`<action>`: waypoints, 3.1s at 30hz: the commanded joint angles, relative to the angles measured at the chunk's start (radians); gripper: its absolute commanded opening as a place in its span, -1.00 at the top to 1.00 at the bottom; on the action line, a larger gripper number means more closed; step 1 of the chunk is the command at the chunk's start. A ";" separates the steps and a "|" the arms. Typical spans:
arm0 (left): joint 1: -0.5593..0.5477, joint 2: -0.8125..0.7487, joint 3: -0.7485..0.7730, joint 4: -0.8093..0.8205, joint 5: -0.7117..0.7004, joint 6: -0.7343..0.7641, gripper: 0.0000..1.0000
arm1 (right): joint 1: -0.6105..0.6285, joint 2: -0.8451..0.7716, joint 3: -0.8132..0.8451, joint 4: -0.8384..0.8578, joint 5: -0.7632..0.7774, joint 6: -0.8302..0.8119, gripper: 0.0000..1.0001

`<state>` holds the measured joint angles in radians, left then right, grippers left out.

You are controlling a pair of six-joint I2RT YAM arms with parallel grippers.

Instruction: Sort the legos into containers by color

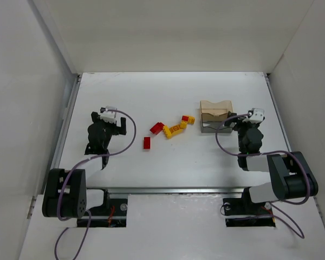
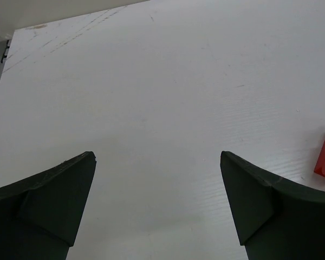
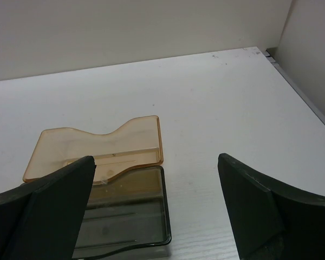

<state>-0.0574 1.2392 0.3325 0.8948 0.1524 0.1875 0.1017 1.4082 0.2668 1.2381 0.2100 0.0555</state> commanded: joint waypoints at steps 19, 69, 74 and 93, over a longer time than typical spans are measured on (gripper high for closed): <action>-0.059 -0.017 0.385 -0.452 0.120 0.167 -1.00 | 0.150 -0.242 0.596 -0.876 0.115 -0.291 -1.00; -0.423 0.680 1.085 -1.364 0.093 0.118 1.00 | 0.326 -0.087 0.859 -1.287 -0.107 -0.152 -1.00; -0.406 0.634 1.114 -1.395 0.099 0.099 1.00 | 0.326 -0.097 0.859 -1.287 -0.184 -0.152 -1.00; -0.190 0.467 1.470 -1.318 0.949 0.049 1.00 | 0.276 0.011 1.114 -1.123 -0.862 0.070 -1.00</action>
<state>-0.2382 1.7119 1.7527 -0.4808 0.9291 0.2775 0.3874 1.3930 1.3388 -0.0174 -0.4400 0.0147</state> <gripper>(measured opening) 0.334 0.999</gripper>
